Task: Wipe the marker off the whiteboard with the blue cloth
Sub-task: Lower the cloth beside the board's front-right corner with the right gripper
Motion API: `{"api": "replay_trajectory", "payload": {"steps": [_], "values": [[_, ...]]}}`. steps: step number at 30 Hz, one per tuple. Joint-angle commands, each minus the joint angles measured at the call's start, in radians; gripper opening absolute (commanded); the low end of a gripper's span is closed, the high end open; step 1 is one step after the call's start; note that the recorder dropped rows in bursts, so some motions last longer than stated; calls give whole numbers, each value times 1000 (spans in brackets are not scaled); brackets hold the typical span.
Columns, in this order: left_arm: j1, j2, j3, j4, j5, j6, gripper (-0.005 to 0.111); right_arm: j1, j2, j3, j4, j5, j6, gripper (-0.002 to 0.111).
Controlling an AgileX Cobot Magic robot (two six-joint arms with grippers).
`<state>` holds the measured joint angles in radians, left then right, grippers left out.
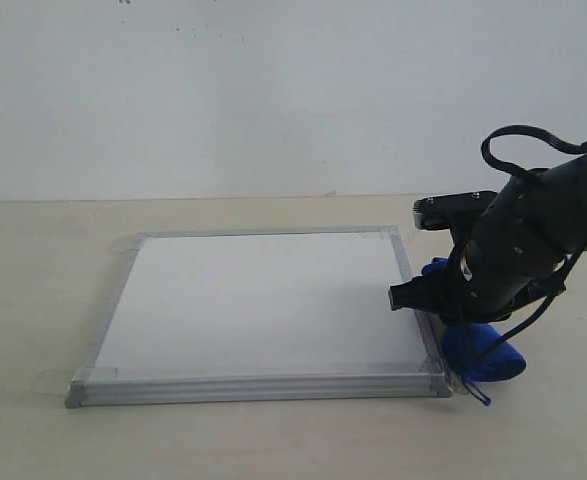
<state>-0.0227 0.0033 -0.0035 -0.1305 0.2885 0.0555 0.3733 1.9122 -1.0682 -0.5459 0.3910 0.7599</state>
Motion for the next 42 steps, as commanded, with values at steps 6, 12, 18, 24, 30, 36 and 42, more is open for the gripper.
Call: {"api": "replay_trajectory", "payload": {"steps": [6,12,18,24,30,36,42], "values": [[1,-3,4,-1,-3,5,4,-6,17,-2,-7,6,-2,0],[1,-3,4,-1,-3,5,4,-6,17,-2,-7,3,-4,0],[1,-3,4,-1,-3,5,4,-6,17,-2,-7,2,-2,1],[1,-3,4,-1,-3,5,4,-6,17,-2,17,2,-3,35],[1,-3,4,-1,-3,5,4,-4,-17,-2,19,1,2,43],[1,-3,4,-1,-3,5,4,-4,-132,-2,19,9,2,16],[1,-3,4,-1,-3,5,4,-4,-155,-2,4,64,-7,0]]}}
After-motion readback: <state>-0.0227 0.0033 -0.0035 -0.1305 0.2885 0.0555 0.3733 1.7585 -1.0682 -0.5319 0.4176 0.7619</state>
